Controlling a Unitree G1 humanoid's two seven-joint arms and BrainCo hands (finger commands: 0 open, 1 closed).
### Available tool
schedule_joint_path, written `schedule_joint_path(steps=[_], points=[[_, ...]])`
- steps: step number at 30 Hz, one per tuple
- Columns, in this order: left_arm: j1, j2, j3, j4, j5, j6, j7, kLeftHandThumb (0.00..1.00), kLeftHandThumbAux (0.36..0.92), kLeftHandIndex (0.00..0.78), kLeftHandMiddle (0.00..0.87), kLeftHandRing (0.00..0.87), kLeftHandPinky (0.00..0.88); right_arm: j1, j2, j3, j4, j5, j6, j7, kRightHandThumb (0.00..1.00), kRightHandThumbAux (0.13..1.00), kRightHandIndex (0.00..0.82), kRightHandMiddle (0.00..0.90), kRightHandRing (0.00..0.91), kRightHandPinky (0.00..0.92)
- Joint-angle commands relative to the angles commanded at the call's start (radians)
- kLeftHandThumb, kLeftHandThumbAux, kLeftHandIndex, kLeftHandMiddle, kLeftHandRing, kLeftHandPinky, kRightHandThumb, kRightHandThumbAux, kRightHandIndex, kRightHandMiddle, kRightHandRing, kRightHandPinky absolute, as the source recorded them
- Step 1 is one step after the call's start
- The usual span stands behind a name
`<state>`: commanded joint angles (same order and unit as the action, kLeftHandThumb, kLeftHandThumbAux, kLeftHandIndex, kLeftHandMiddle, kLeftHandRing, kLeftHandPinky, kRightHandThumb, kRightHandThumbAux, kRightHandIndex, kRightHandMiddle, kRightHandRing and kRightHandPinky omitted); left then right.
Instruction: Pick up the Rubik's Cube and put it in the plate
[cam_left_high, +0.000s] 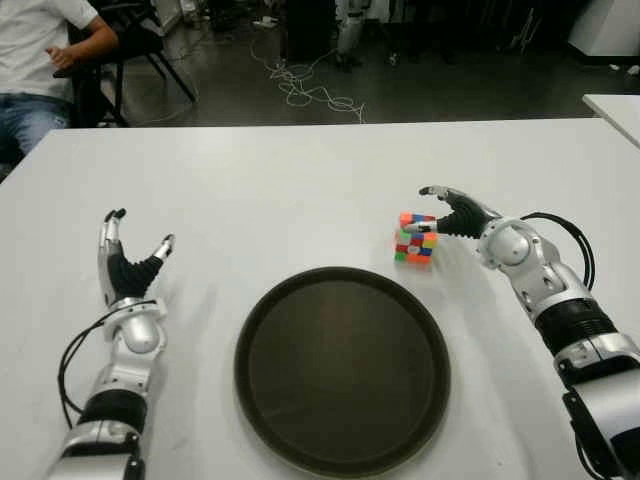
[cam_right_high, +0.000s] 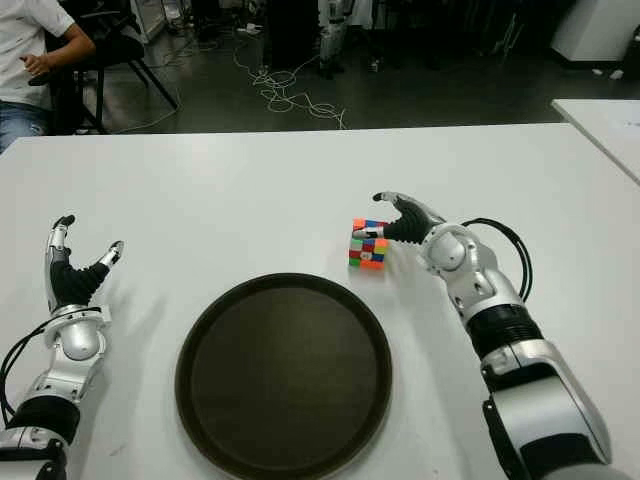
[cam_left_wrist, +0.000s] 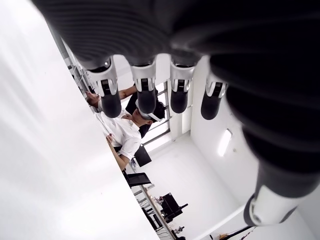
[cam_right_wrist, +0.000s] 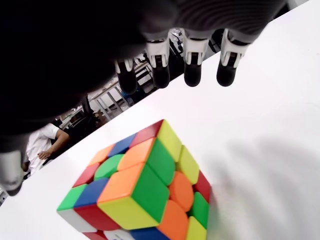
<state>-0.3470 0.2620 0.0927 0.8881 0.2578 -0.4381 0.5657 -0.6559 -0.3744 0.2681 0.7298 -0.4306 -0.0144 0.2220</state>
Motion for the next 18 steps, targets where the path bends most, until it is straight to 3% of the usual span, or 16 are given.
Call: schedule_joint_path(steps=[18], points=[[0.0, -0.003, 0.003, 0.003, -0.004, -0.013, 0.002, 0.0, 0.673, 0.016, 0.034, 0.019, 0.042, -0.005, 0.002, -0.003, -0.022, 0.005, 0.013, 0.009, 0.0, 0.486, 0.0, 0.0, 0.002, 0.0]])
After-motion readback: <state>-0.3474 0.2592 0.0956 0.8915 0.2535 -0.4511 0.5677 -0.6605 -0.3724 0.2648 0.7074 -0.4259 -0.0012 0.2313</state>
